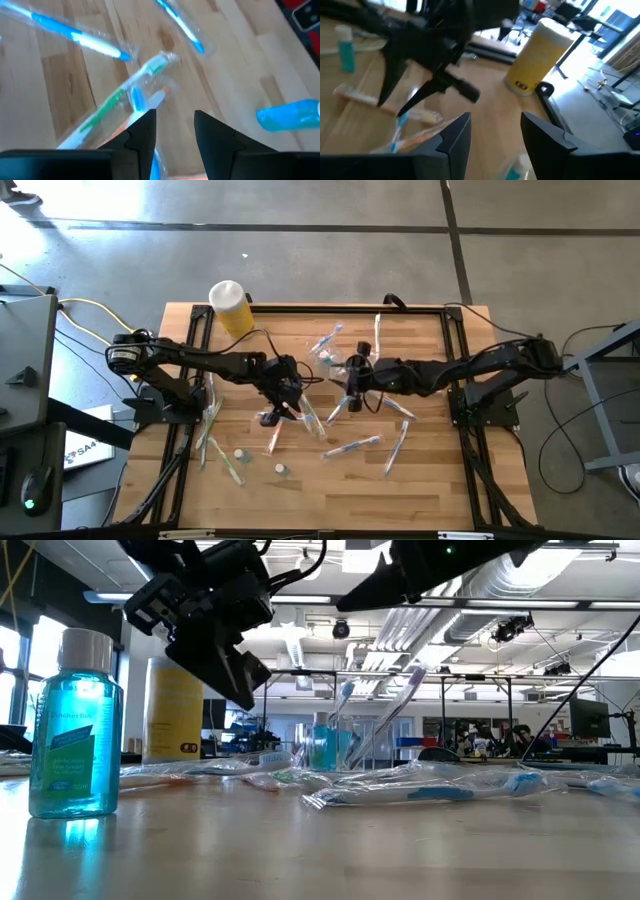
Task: Pick & Place toothbrushing station
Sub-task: Put the blue toothbrush into the transparent organizer
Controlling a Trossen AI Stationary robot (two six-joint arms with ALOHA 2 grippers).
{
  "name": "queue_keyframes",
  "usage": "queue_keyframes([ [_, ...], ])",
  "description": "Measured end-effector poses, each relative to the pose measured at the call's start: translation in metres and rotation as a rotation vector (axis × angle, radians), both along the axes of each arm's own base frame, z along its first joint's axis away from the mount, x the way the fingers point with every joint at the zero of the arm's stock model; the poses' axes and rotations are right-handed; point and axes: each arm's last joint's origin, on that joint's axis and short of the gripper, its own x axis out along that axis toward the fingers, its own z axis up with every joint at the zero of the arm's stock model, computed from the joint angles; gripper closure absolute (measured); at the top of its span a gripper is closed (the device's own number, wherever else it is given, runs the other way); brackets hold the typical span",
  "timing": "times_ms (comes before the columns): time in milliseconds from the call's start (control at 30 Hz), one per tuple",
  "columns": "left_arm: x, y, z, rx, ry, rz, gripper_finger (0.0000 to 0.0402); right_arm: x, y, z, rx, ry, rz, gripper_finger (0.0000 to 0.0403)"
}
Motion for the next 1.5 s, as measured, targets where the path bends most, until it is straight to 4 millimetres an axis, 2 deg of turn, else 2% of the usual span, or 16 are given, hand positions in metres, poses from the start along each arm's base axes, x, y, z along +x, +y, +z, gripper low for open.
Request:
queue_keyframes([
  [167, -0.002, 0.001, -0.003, 0.100, 0.024, 0.031, 0.0272, 0.000, 0.006, -0.004, 0.001, 0.028, 0.017, 0.0239],
  [433, 0.006, -0.020, -0.020, 0.220, 0.064, -0.002, 0.0272, 0.000, 0.006, -0.007, 0.019, 0.047, 0.008, 0.0239],
  [567, 0.009, -0.028, -0.028, 0.228, 0.082, -0.016, 0.0272, 0.000, 0.006, -0.007, 0.022, 0.047, 0.014, 0.0239],
  [1000, 0.008, -0.025, -0.029, 0.248, 0.112, 0.072, 0.0272, 0.000, 0.009, -0.007, 0.084, 0.042, 0.094, 0.0239],
  [1500, 0.009, -0.023, -0.036, 0.261, 0.163, 0.167, 0.0272, 0.000, 0.009, -0.008, 0.110, 0.039, 0.095, 0.0239],
])
